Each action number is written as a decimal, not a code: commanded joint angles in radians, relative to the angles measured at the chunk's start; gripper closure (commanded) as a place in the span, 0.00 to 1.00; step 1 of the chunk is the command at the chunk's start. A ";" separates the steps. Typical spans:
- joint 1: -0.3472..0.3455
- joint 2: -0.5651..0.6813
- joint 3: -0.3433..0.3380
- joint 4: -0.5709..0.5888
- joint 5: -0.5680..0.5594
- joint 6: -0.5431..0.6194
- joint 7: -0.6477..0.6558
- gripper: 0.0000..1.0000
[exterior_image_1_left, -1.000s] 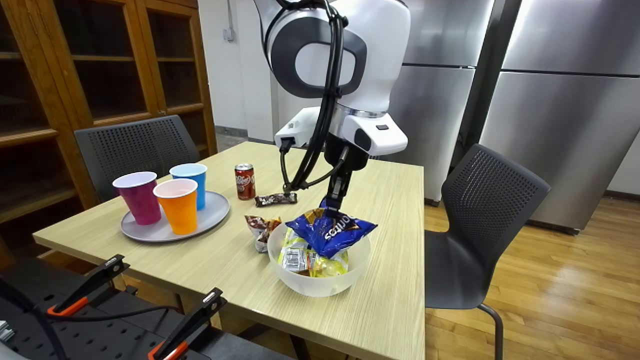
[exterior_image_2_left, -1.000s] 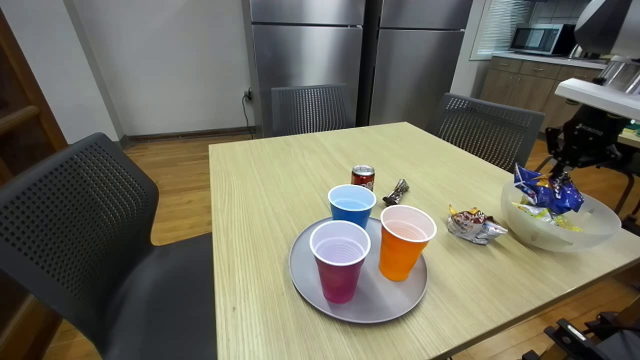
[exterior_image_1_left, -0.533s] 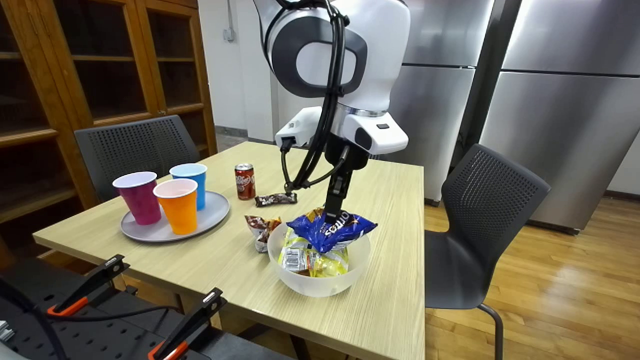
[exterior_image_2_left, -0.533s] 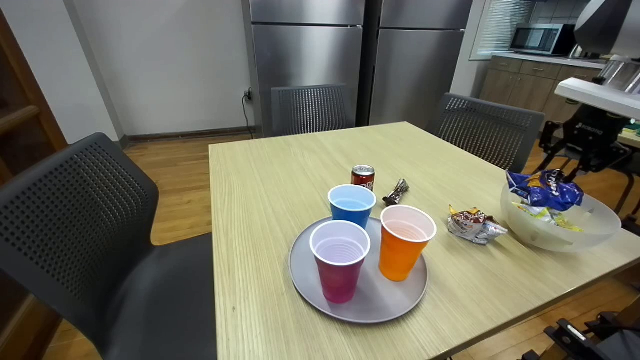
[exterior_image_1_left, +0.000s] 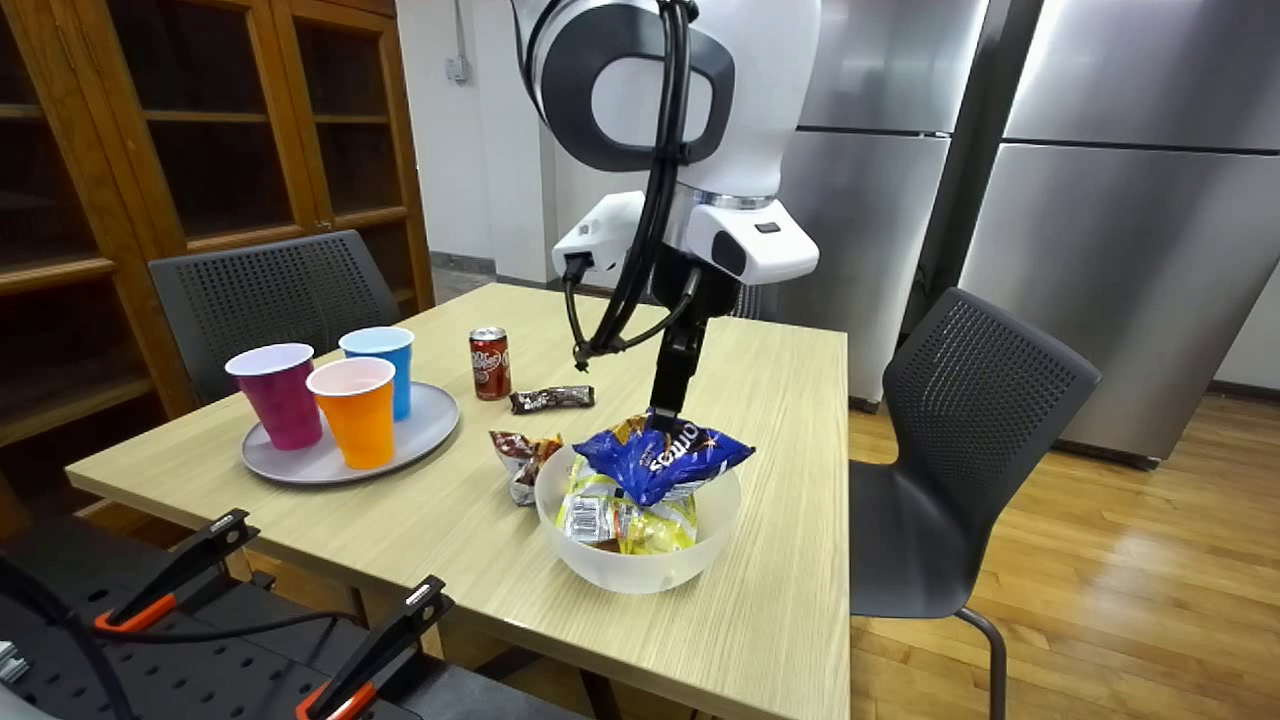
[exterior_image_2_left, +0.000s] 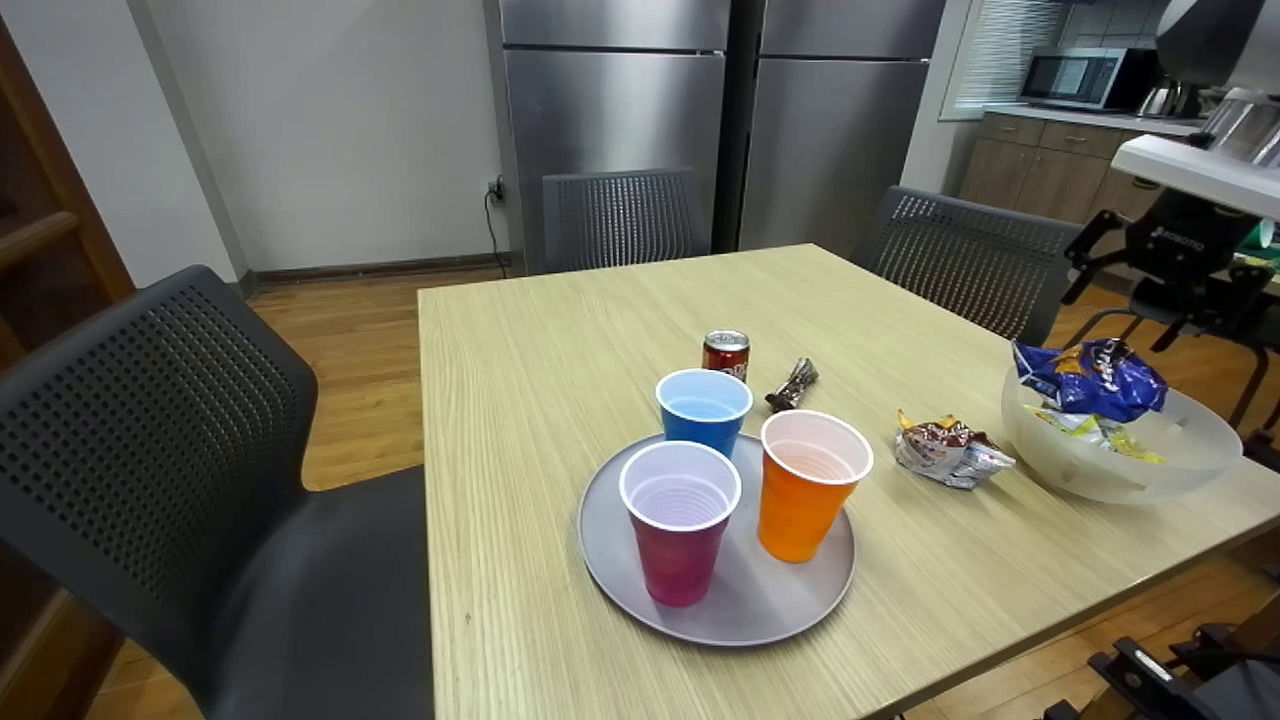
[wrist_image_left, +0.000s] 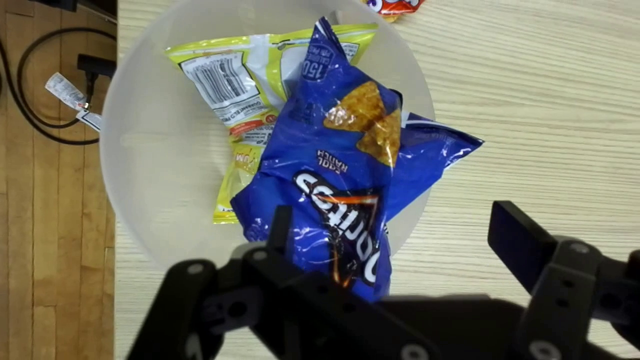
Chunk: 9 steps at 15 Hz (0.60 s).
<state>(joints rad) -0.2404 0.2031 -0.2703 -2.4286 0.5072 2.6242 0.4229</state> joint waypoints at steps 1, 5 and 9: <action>0.010 -0.067 0.012 -0.031 -0.028 -0.024 0.002 0.00; 0.033 -0.089 0.026 -0.045 -0.067 -0.037 -0.014 0.00; 0.055 -0.102 0.047 -0.052 -0.106 -0.066 -0.035 0.00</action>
<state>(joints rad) -0.1904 0.1541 -0.2407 -2.4515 0.4365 2.6025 0.4121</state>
